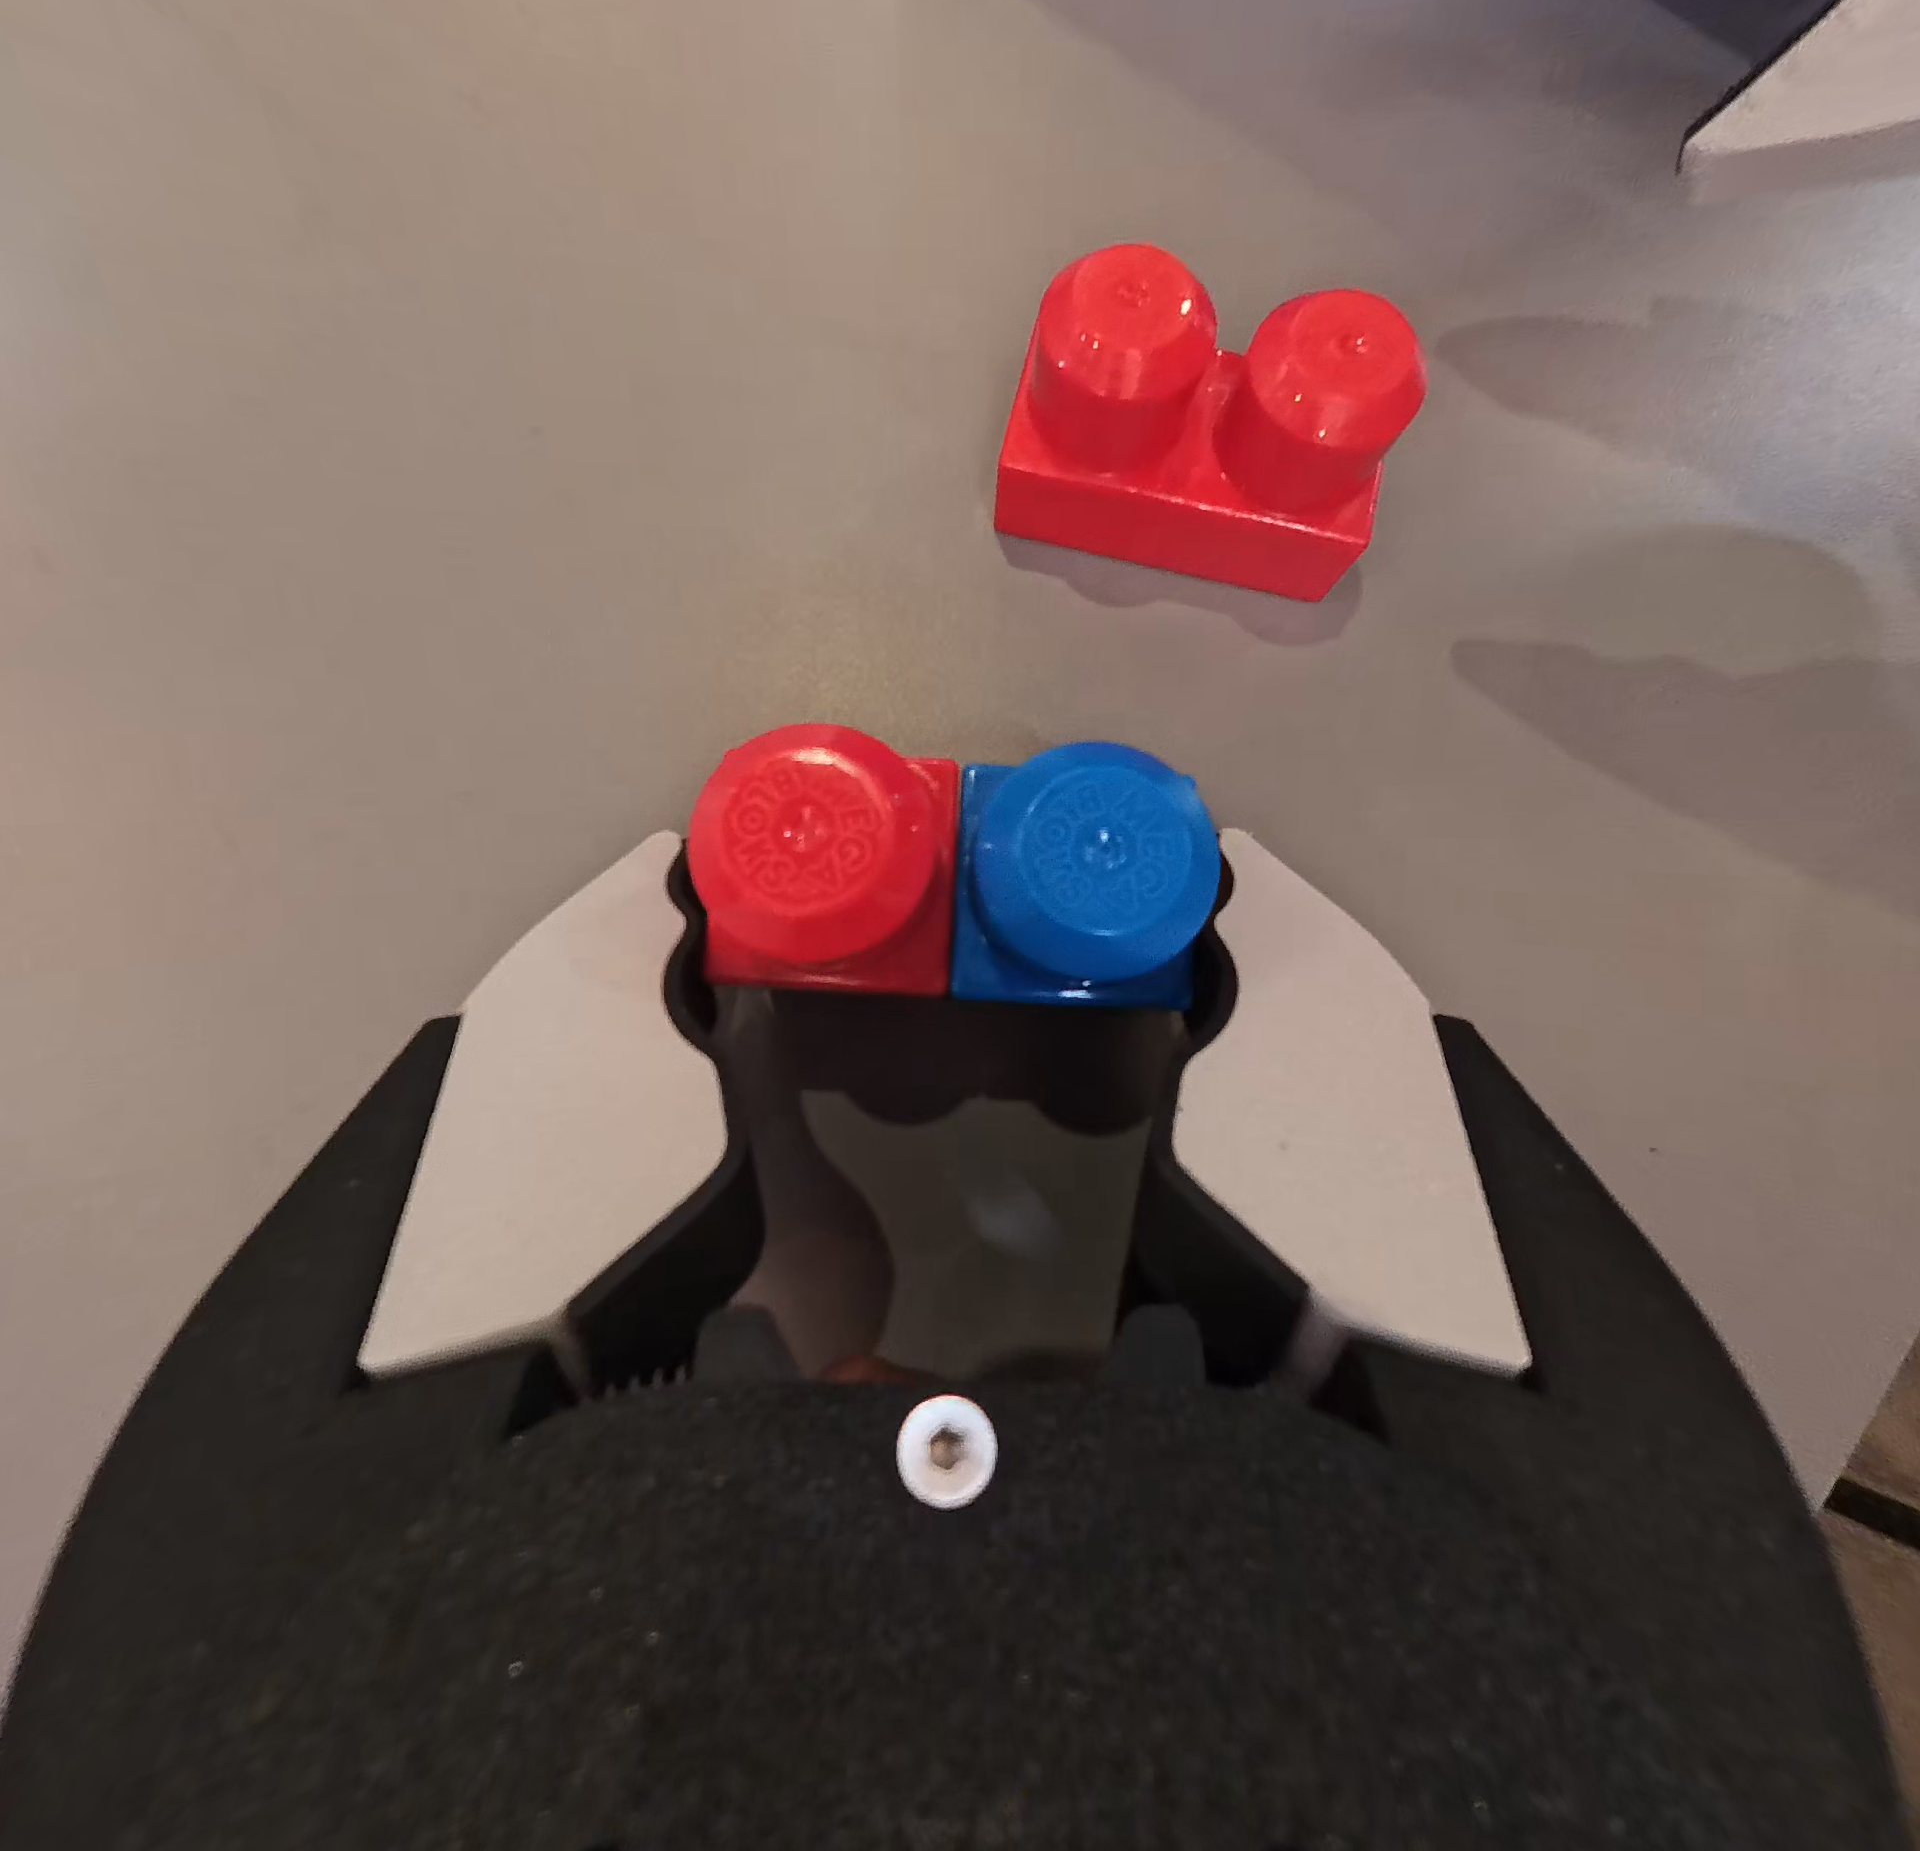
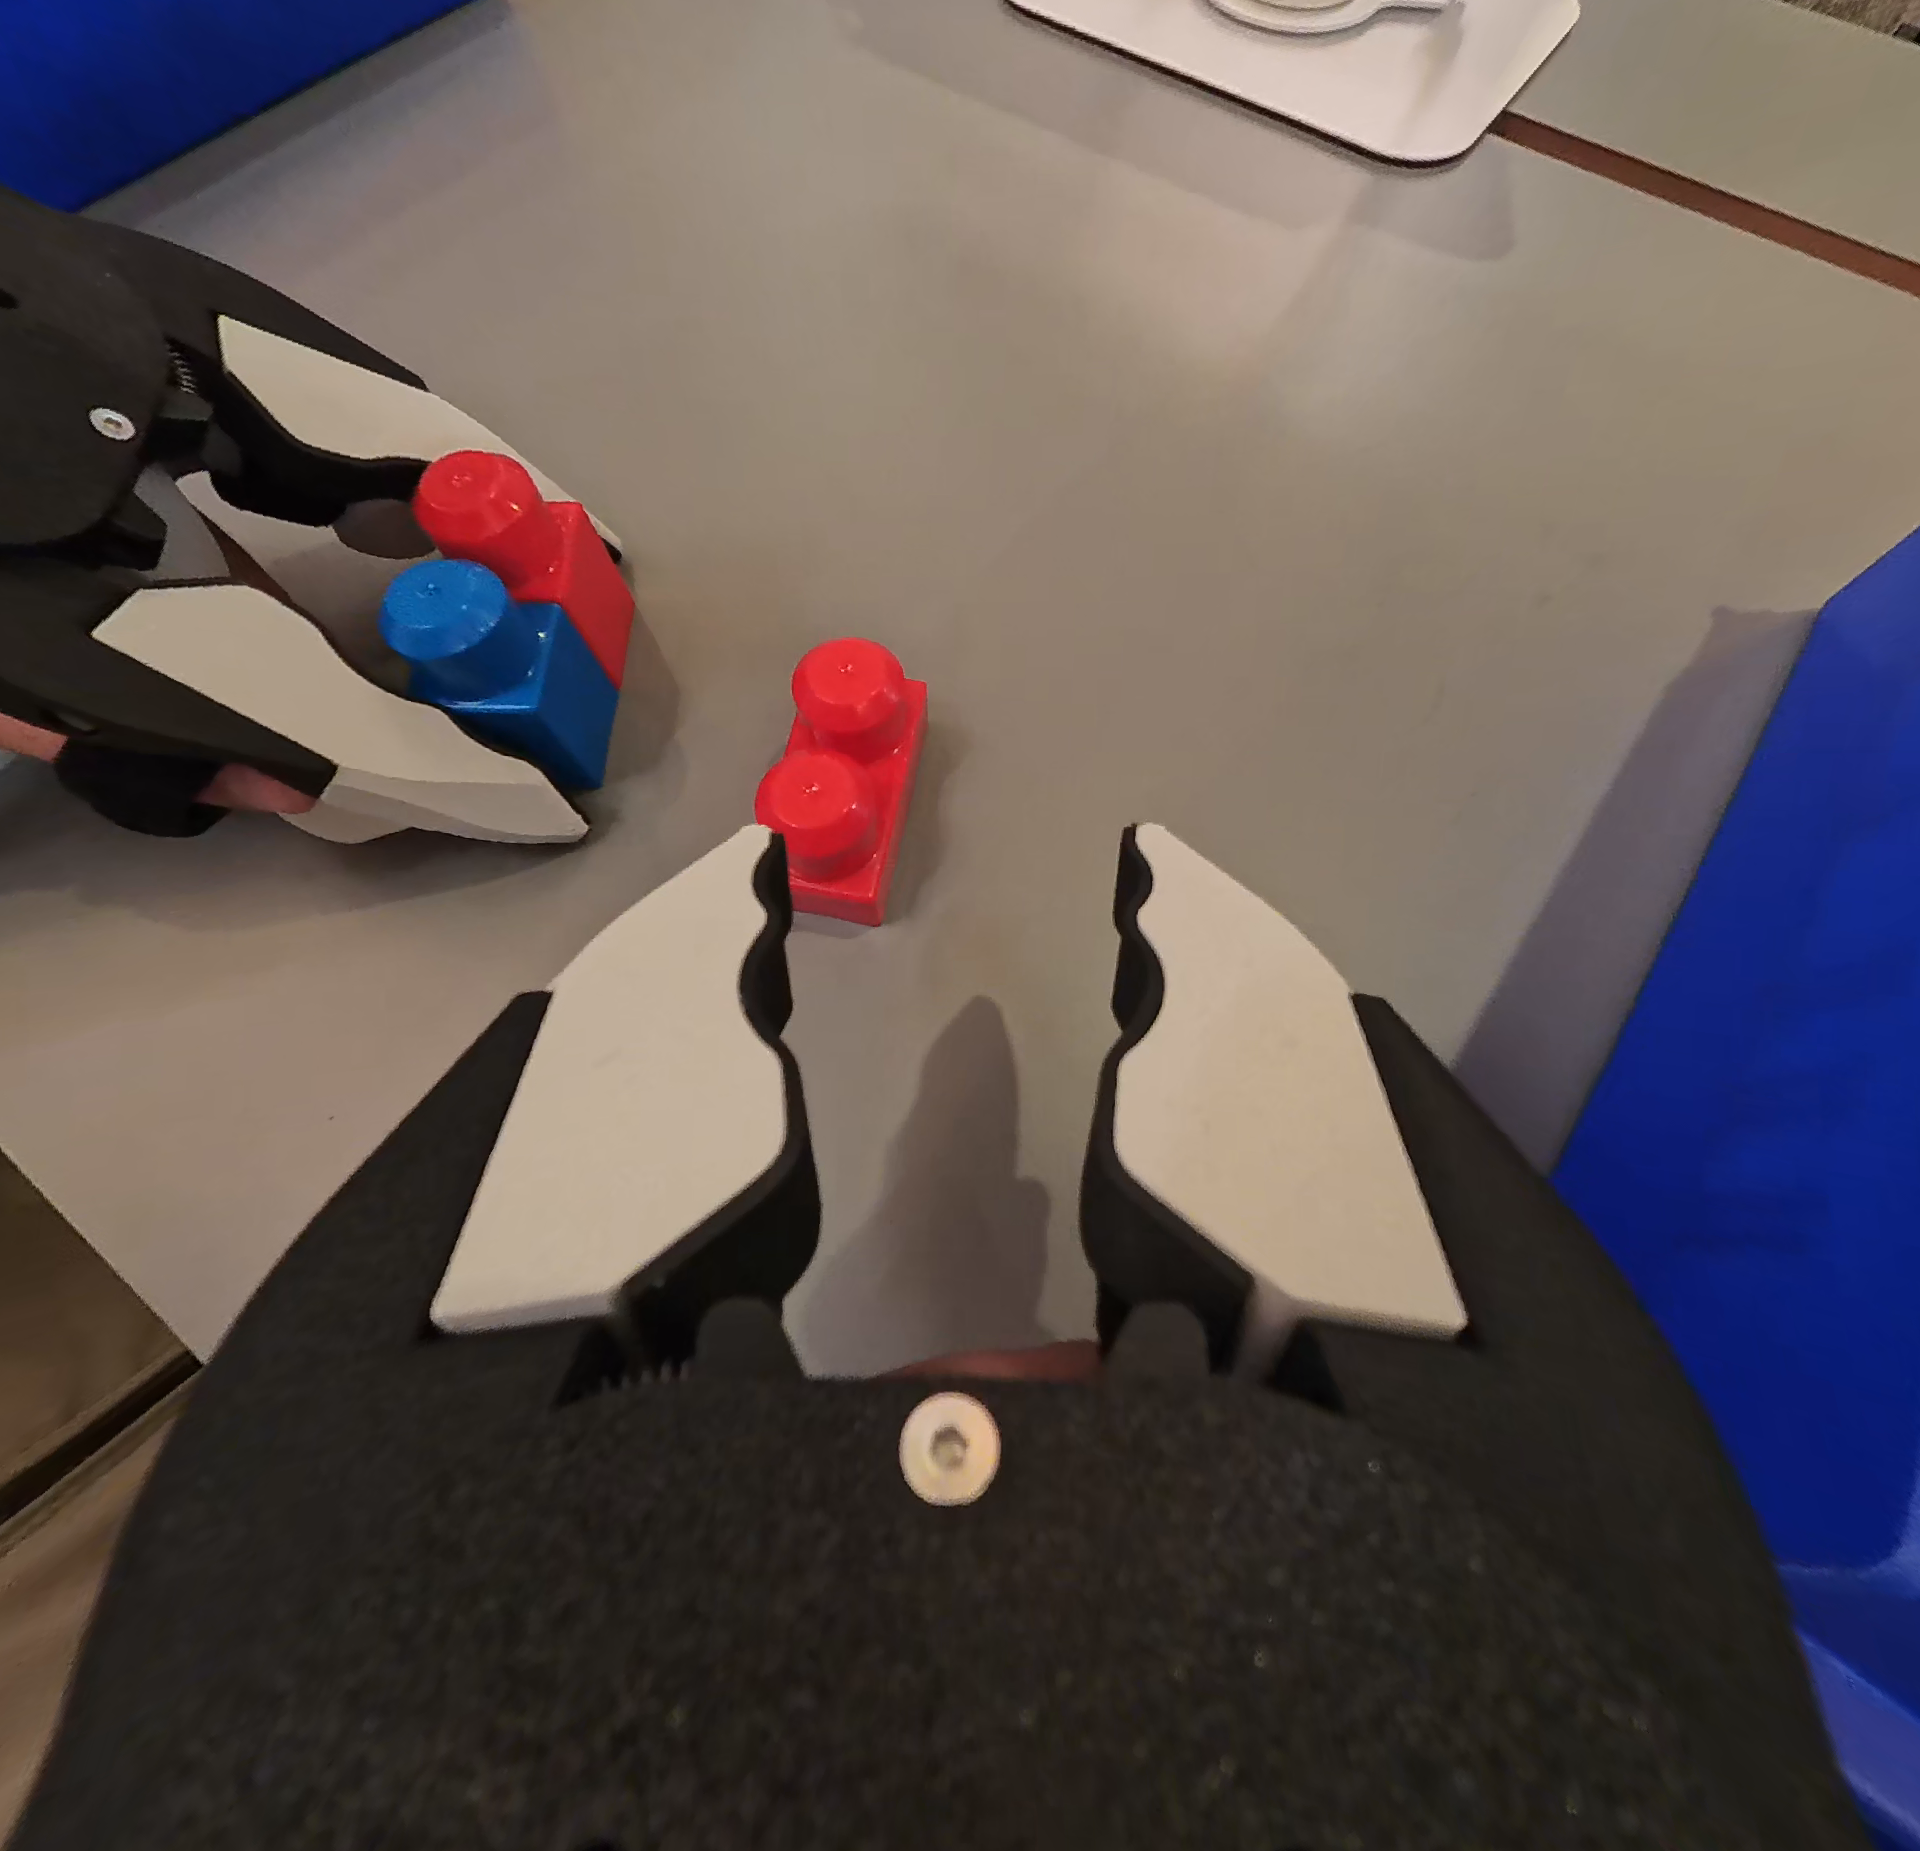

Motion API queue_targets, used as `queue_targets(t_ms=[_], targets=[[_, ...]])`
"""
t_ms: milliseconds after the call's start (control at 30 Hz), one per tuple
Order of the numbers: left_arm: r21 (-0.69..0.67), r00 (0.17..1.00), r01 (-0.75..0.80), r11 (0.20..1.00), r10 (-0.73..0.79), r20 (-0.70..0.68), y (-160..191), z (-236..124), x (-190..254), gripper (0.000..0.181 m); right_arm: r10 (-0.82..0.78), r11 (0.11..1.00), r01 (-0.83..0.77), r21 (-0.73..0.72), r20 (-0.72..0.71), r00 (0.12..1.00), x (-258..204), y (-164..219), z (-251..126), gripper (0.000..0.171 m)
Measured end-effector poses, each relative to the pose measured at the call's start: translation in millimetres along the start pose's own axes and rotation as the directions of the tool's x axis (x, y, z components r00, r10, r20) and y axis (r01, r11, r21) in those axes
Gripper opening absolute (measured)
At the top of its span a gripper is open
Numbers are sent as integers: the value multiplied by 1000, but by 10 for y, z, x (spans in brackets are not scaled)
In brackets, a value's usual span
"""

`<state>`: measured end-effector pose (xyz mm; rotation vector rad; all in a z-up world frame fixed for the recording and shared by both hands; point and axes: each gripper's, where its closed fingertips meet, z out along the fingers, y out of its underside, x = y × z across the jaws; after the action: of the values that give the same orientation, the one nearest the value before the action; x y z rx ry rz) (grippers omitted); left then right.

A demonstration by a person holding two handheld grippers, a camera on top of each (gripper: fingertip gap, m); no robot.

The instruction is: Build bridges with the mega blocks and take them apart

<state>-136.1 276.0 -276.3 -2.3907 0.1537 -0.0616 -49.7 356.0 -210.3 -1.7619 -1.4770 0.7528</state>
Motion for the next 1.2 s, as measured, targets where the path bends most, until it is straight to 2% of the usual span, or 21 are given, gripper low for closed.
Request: queue_targets(t_ms=[500,567,600,667,700,767,933,1200], targets=[[25,999,-43,999,43,-8,-29,-35,31,89,4,1000,-4,-5,-6,1000,35,16,-2,60],[44,999,-50,998,50,-12,-54,-66,27,75,4,1000,-4,-6,-5,1000,31,19,4,60],[72,998,-61,996,62,-14,-82,-95,26,42,3,1000,-3,-7,-5,1000,28,21,7,60],[102,997,-60,993,65,-46,-113,-123,52,44,3,1000,-3,-9,-4,1000,24,26,14,60],[90,997,-49,995,54,-55,-100,-122,56,55,3,1000,-3,-10,-3,1000,23,30,16,60],[80,999,-30,996,32,-24,-76,-129,8,46,1,1000,-1,-11,-4,1000,20,31,17,60],[74,999,-31,997,33,-27,-41,-127,14,46,3,1000,-3,-14,-2,1000,23,41,27,60],[76,999,38,996,-37,-9,0,-171,-94,63,8,1000,-8,-19,-6,1000,44,64,35,60]])
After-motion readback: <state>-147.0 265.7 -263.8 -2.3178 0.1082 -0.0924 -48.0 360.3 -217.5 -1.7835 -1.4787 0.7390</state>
